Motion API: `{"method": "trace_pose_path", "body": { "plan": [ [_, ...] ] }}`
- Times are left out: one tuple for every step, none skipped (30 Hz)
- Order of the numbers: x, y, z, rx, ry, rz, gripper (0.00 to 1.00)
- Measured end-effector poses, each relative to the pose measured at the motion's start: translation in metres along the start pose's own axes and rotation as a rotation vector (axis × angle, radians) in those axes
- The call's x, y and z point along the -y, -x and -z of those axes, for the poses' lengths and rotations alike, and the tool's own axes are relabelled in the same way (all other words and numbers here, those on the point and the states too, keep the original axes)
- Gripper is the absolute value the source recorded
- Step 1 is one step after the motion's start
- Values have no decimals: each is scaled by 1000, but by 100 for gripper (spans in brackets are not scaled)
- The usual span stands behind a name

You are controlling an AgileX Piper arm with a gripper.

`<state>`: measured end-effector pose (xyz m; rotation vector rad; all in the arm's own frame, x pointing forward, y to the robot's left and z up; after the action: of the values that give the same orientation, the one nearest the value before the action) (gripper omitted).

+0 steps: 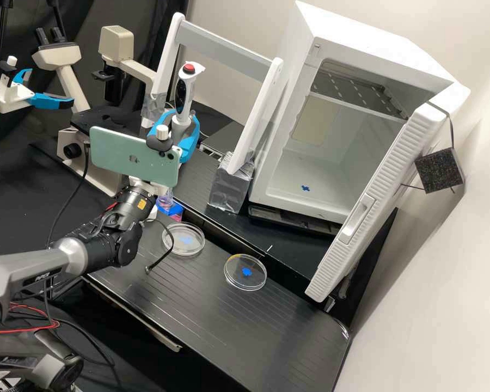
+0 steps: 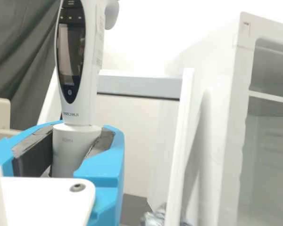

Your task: Use the pipette

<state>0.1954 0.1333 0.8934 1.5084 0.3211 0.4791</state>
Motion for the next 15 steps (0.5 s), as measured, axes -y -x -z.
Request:
{"method": "trace_pose_path", "body": {
  "plan": [
    [-1, 3, -4, 8, 6, 6, 0],
    [-2, 6, -8, 19, 12, 7, 0],
    [-3, 9, -10, 25, 19, 10, 0],
    [-5, 14, -16, 44, 17, 5, 0],
    [-8, 19, -19, 54, 16, -2, 0],
    [-11, 23, -22, 62, 16, -10, 0],
    [-15, 27, -25, 68, 25, -25, 0],
    [-17, 31, -27, 70, 25, -39, 0],
    [-20, 34, -28, 77, 29, -62, 0],
    [-24, 37, -29, 81, 35, -81, 0],
    [-26, 38, -29, 86, 37, -95, 0],
    [-28, 39, -29, 88, 44, -106, 0],
    [-30, 40, -28, 82, 46, -119, 0],
    [-32, 41, -27, 77, 47, -133, 0],
    [-33, 41, -26, 70, 46, -141, 0]
  ]
}}
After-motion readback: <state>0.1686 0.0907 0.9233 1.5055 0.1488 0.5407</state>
